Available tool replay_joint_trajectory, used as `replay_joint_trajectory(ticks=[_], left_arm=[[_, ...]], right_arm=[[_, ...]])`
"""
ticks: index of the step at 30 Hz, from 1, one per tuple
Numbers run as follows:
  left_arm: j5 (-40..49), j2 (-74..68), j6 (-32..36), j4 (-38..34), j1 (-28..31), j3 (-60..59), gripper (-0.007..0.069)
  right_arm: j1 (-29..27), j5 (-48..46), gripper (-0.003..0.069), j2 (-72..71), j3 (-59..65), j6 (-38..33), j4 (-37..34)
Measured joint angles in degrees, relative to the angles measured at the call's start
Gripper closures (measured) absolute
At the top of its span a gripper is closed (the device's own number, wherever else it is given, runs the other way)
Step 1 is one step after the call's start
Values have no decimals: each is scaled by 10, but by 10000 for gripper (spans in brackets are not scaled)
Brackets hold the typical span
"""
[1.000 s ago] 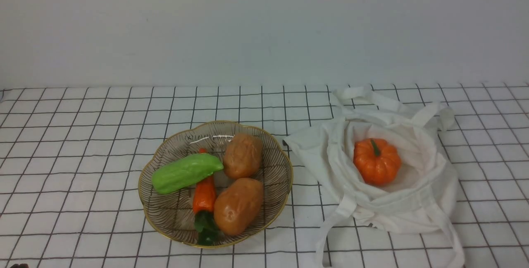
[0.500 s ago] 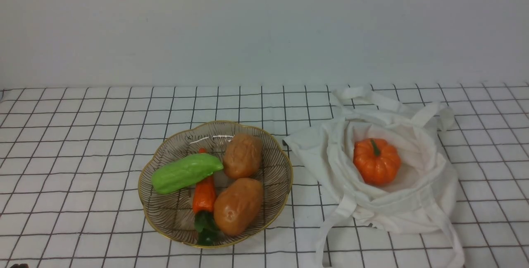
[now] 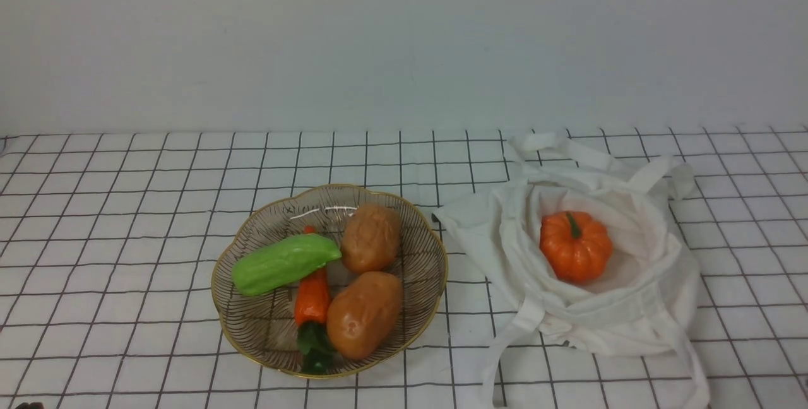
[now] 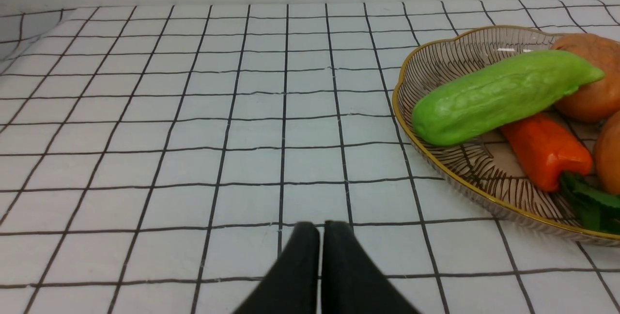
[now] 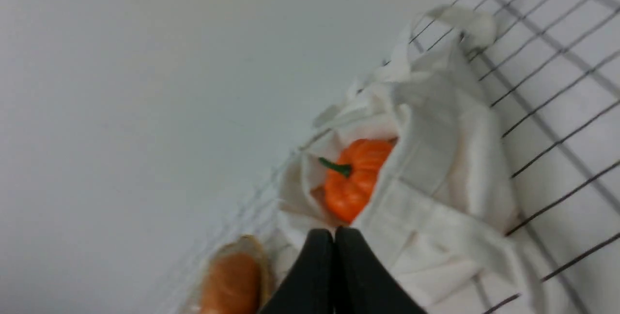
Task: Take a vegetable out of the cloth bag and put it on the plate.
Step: Use the right arm to grab a pumpkin from the bag
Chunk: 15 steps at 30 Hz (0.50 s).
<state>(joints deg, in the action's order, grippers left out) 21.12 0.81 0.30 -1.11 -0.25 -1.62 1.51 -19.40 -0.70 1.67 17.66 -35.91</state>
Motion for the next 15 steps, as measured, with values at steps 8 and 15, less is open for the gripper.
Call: replay_joint_trajectory(ticks=[8, 15], left_arm=[[0, 0, 0, 0, 0, 0, 632], [0, 0, 0, 0, 0, 0, 632]], right_arm=[[0, -12, 673, 0, -8, -50, -68], [0, -106, 673, 63, -179, -226, -15]])
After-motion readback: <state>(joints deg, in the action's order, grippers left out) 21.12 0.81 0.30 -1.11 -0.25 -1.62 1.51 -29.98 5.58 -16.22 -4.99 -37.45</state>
